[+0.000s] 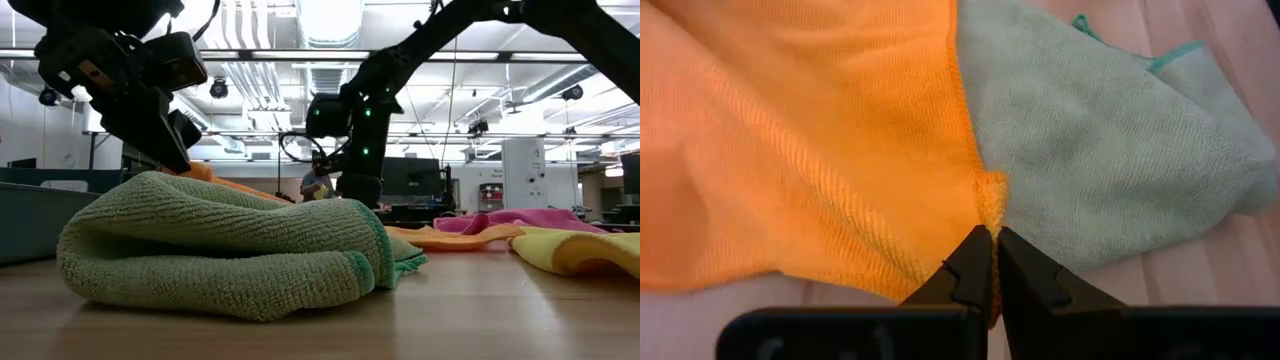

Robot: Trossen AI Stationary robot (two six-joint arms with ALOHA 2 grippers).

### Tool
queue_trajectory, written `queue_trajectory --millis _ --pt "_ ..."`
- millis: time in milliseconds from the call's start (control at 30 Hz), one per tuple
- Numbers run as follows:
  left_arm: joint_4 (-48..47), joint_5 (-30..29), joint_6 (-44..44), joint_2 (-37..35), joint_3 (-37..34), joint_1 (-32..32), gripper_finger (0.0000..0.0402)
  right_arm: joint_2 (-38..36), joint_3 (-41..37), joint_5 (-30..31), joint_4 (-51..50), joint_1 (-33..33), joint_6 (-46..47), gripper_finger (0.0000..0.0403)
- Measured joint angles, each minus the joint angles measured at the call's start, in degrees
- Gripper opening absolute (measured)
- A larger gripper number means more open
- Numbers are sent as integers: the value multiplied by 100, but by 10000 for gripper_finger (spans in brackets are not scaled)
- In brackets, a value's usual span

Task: Fold microfiber towels
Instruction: Fold the orange microfiber cloth

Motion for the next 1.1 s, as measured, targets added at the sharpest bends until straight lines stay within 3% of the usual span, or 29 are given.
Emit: queue_trajectory --millis 167,333,400,800,933,1100 --pt "-1 0 0 0 -14 0 0 -271 28 -273 1008 86 298 8" --pt "1 -2 -15 0 -38 0 0 -96 20 -1738 2153 304 471 8" --pt "4 -4 -15 0 -66 0 0 17 22 -2042 2683 415 614 8" --pt "156 -53 -10 0 -204 -3 0 1014 526 -2106 3887 616 1160 8" --pt "179 -63 -65 -4 -212 -2 0 886 723 -1457 4374 522 1126 8" --pt "186 -61 -249 -4 -251 -2 0 511 751 -1341 3693 402 533 8"
